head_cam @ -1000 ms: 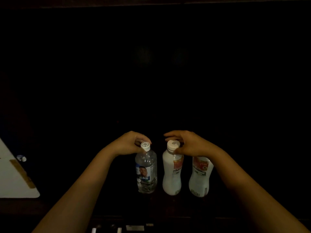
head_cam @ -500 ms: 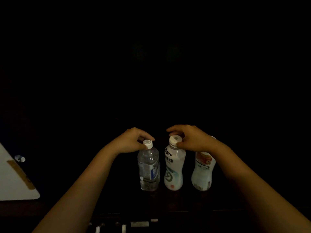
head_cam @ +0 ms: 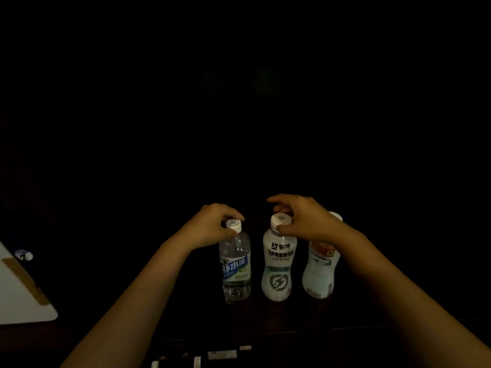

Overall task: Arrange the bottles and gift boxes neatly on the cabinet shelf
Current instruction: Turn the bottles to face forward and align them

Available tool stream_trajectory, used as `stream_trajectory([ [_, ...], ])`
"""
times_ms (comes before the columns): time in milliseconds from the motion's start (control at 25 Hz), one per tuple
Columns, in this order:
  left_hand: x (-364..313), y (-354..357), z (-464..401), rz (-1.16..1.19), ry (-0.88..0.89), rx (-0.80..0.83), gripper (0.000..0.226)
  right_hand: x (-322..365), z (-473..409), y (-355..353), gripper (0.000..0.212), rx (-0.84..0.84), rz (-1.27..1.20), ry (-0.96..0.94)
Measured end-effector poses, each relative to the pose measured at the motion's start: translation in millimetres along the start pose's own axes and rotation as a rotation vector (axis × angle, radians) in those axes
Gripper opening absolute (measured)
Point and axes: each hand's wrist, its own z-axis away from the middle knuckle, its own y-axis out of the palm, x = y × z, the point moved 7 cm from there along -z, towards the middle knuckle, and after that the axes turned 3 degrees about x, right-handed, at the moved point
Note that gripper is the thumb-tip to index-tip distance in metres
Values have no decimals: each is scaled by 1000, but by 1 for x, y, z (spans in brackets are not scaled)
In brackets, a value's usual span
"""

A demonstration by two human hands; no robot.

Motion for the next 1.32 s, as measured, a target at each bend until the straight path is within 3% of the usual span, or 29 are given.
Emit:
stream_trajectory([
  [120, 4, 0, 2, 37, -10, -32, 34, -5, 4, -1, 61, -74, 57, 46],
  [440, 7, 0, 4, 91, -1, -80, 30, -3, 4, -1, 41, -23, 33, 18],
  [680, 10, 4, 6, 136, 20, -127, 34, -3, 4, 0, 40, -33, 33, 6],
  [800, 34, 4, 25, 336, -7, -397, 43, -4, 7, -3, 51, -11, -7, 10],
  [880, 68, 21, 50, 249, -105, -562, 42, -8, 14, -18, 48, -99, 1, 7],
  [920, 88, 41, 59, 140, -200, -517, 44, -11, 19, -27, 44, -165, 55, 2],
  [1080, 152, 127, 84, -314, -605, -63, 54, -36, 40, -58, 36, -344, 293, 139],
  [1200, 157, 138, 81, -402, -612, -16, 56, -55, 53, -58, 35, -312, 413, 300],
  [1320, 160, 140, 80, -426, -614, -13, 56, -64, 60, -50, 28, -300, 368, 348],
])
